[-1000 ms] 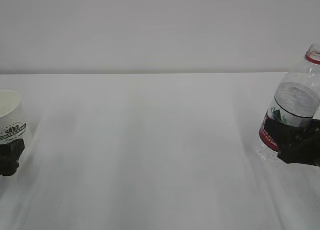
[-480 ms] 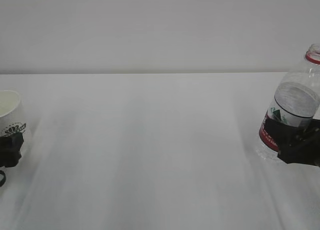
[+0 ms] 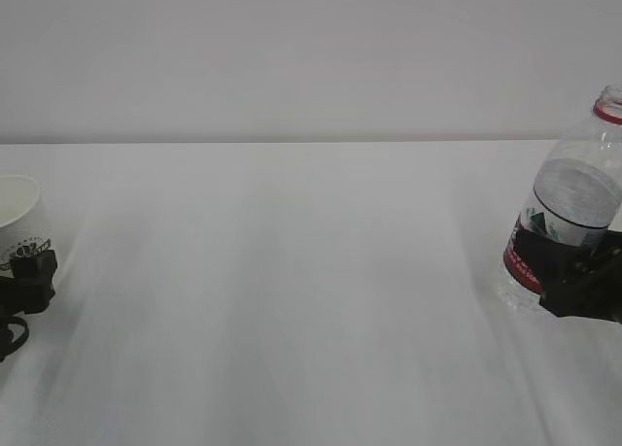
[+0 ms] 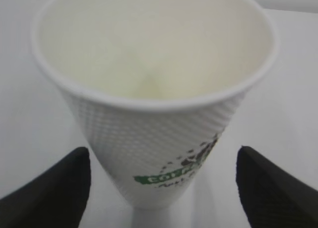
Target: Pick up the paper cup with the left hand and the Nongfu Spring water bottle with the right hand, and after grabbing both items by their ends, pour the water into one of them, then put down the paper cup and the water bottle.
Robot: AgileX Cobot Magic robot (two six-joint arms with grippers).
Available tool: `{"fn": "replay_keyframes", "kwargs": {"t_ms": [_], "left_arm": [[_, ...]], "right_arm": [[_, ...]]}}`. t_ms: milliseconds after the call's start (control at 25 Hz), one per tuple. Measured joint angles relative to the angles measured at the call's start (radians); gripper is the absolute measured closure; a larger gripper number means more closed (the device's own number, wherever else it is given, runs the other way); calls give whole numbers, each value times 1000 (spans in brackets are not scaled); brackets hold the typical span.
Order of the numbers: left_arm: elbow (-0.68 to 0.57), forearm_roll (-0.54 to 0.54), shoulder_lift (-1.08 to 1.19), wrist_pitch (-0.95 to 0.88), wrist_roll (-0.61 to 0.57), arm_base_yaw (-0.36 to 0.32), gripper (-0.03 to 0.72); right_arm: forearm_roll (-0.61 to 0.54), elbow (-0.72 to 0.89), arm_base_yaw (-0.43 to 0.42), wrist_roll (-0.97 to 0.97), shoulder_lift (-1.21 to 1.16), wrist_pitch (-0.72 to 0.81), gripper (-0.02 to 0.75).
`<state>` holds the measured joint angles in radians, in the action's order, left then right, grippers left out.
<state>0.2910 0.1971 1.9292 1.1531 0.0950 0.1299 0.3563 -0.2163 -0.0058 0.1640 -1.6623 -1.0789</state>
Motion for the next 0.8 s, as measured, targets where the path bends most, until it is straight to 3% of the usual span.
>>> {"fn": "replay_keyframes", "kwargs": {"t_ms": [800], "left_arm": [[51,23,56,0,0,0,2]], "right_arm": [[1,0,0,0,0,0,279]]}}
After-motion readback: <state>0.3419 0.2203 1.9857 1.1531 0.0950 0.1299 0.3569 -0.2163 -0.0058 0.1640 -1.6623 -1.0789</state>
